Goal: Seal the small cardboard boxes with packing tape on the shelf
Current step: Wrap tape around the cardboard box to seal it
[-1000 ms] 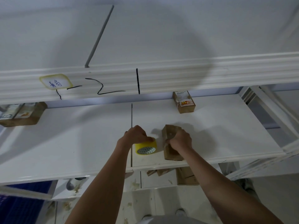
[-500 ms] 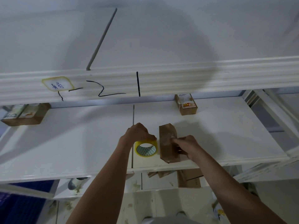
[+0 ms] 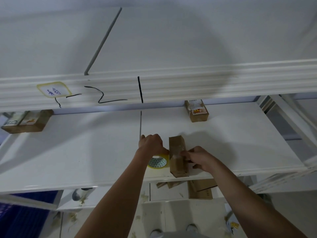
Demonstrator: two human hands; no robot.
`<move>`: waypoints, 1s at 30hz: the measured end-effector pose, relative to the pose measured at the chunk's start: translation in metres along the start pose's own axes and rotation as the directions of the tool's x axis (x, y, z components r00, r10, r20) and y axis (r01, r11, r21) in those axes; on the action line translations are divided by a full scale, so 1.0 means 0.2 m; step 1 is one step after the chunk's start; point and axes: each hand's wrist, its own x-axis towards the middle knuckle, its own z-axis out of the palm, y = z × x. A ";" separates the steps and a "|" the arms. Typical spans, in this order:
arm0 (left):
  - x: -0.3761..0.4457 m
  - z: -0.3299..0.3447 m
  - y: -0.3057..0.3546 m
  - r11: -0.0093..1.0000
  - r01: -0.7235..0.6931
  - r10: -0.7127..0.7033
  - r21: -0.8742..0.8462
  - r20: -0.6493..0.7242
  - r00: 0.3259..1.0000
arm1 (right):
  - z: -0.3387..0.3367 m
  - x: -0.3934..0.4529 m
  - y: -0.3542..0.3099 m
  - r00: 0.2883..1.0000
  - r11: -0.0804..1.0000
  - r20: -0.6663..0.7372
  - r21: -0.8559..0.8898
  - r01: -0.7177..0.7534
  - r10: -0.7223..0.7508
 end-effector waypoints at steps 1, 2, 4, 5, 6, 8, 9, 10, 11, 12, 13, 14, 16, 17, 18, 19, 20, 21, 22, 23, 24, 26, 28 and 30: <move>0.00 0.00 0.01 1.000 -0.005 0.005 0.009 0.007 1.000 | -0.01 0.00 -0.01 1.000 0.999 -0.014 -0.032 0.000 0.000; 0.00 0.00 0.03 1.000 -0.010 0.010 0.004 0.018 1.000 | -0.01 0.00 -0.02 0.999 0.998 -0.048 -0.061 0.000 -0.003; 0.00 0.01 0.04 0.999 -0.023 0.024 -0.029 0.039 0.999 | -0.01 -0.01 -0.06 0.987 0.992 -0.158 -0.123 0.015 -0.035; 0.00 0.01 0.05 0.999 -0.032 0.034 -0.040 0.040 0.999 | 0.00 -0.02 -0.07 0.974 0.987 -0.216 -0.157 0.031 -0.065; 0.00 0.02 0.07 0.998 -0.041 0.043 -0.041 0.034 0.998 | 0.02 -0.03 -0.08 0.959 0.981 -0.266 -0.186 0.054 -0.103; -0.01 0.03 0.10 0.998 -0.056 0.056 -0.020 0.007 0.998 | 0.05 -0.06 -0.08 0.922 0.958 -0.325 -0.257 0.130 -0.212; -0.01 0.03 0.11 0.998 -0.057 0.057 -0.009 -0.002 0.998 | 0.08 -0.07 -0.08 0.903 0.941 -0.341 -0.298 0.161 -0.262; -0.01 0.03 0.12 0.998 -0.055 0.055 -0.002 -0.006 0.998 | 0.11 -0.09 -0.07 0.887 0.924 -0.353 -0.341 0.176 -0.299; -0.01 0.03 0.12 0.999 -0.052 0.052 0.002 -0.009 0.999 | 0.13 -0.09 -0.06 0.878 0.907 -0.355 -0.382 0.178 -0.321; -0.01 0.03 0.12 0.999 -0.048 0.048 0.009 -0.010 0.999 | 0.15 -0.10 -0.06 0.881 0.889 -0.344 -0.428 0.161 -0.325; -0.01 0.03 0.12 0.999 -0.048 0.048 0.017 -0.013 0.999 | 0.17 -0.11 -0.05 0.890 0.868 -0.321 -0.474 0.147 -0.325; -0.02 0.03 0.13 0.999 -0.048 0.048 0.024 -0.018 0.999 | 0.18 -0.12 -0.04 0.904 0.852 -0.286 -0.506 0.139 -0.317; -0.02 0.03 0.13 0.999 -0.047 0.048 0.027 -0.023 0.999 | 0.19 -0.12 -0.03 0.915 0.844 -0.246 -0.512 0.157 -0.320; -0.03 0.04 0.13 0.999 -0.046 0.046 0.023 -0.021 0.999 | 0.19 -0.12 -0.02 0.917 0.862 -0.254 -0.484 0.154 -0.307; -0.03 0.04 0.12 0.999 -0.046 0.046 0.016 -0.018 0.999 | 0.19 -0.11 -0.02 0.918 0.880 -0.277 -0.456 0.134 -0.284; -0.03 0.03 0.11 0.999 -0.050 0.050 0.011 -0.015 0.999 | 0.19 -0.10 -0.02 0.920 0.887 -0.284 -0.446 0.122 -0.270; -0.03 0.03 0.10 0.998 -0.057 0.057 0.005 -0.008 0.998 | 0.18 -0.11 -0.03 0.921 0.878 -0.279 -0.463 0.117 -0.270; -0.03 0.03 0.10 0.998 -0.065 0.066 -0.011 0.004 0.998 | 0.18 -0.11 -0.04 0.923 0.871 -0.269 -0.477 0.119 -0.274; -0.03 0.03 0.08 0.997 -0.069 0.070 -0.043 0.030 0.997 | 0.18 -0.12 -0.05 0.923 0.869 -0.267 -0.480 0.120 -0.276; -0.02 0.03 0.07 0.993 -0.064 0.070 -0.096 0.061 0.996 | 0.17 -0.12 -0.06 0.924 0.873 -0.272 -0.474 0.113 -0.267; -0.02 0.02 0.04 0.985 -0.050 0.066 -0.165 0.096 0.993 | 0.17 -0.12 -0.06 0.924 0.876 -0.280 -0.470 0.106 -0.261; -0.02 0.01 -0.01 0.964 -0.039 0.081 -0.263 0.149 0.985 | 0.18 -0.12 -0.06 0.918 0.885 -0.303 -0.456 0.095 -0.254; -0.03 0.00 -0.04 0.962 -0.049 0.094 -0.270 0.159 0.983 | 0.20 -0.12 -0.06 0.903 0.900 -0.342 -0.424 0.099 -0.261; -0.05 -0.01 -0.04 0.969 -0.053 0.084 -0.243 0.119 0.989 | 0.22 -0.11 -0.04 0.888 0.920 -0.383 -0.379 0.102 -0.256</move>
